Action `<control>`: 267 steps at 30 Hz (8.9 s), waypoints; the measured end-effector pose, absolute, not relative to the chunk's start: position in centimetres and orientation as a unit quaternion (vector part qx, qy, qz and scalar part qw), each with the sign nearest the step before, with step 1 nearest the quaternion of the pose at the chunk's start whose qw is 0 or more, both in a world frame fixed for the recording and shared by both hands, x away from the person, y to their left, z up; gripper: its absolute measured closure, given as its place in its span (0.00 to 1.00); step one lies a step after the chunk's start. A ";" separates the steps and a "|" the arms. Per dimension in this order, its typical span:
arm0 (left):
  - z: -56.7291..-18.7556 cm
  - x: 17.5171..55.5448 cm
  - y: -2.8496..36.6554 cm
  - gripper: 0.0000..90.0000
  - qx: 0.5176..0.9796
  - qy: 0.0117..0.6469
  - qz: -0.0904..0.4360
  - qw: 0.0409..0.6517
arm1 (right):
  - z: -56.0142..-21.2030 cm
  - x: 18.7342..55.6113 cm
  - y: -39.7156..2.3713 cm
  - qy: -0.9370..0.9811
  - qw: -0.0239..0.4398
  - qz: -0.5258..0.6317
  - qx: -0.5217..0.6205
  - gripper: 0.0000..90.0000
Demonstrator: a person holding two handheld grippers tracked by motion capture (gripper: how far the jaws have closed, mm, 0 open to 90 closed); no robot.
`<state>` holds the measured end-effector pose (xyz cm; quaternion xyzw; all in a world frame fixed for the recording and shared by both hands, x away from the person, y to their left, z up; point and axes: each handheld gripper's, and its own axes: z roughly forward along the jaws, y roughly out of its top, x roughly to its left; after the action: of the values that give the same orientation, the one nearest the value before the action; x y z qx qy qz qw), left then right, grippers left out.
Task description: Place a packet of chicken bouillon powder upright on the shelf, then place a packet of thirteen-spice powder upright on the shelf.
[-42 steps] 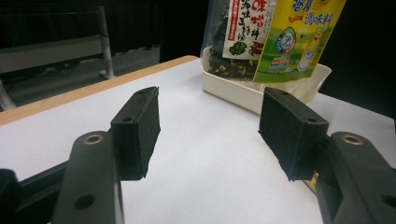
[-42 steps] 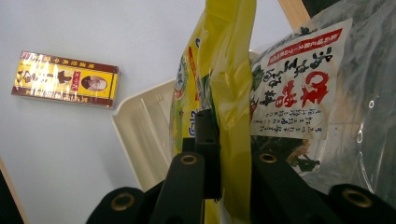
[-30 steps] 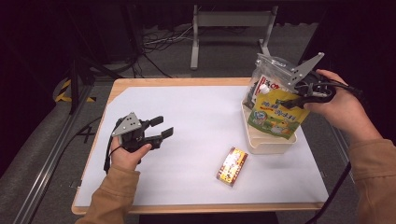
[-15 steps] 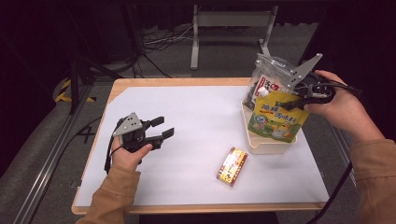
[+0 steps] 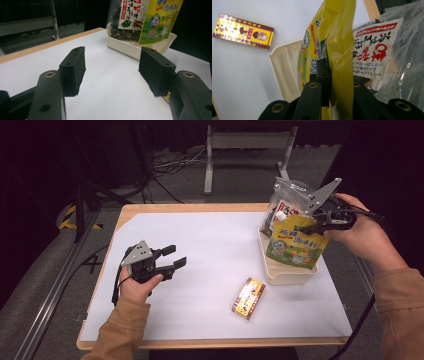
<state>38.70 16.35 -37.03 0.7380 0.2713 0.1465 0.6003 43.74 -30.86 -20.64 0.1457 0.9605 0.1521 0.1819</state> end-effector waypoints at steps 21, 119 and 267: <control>-37.2 38.5 16.6 0.43 0.737 0.275 0.145 0.600 | -22.6 44.6 -30.9 0.967 0.151 0.139 0.153 0.97; -37.9 36.7 1.1 0.16 0.852 0.282 0.040 0.439 | -24.5 33.7 -34.7 0.815 0.208 0.428 0.331 0.41; -38.7 32.0 -0.2 0.36 0.760 0.188 0.171 0.598 | -24.2 34.3 -30.1 0.855 0.146 0.374 0.327 0.51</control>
<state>32.01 -0.21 -38.66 0.7600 0.1876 0.1713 0.5983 34.32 -30.06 -24.18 0.3270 0.8555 0.3738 0.1464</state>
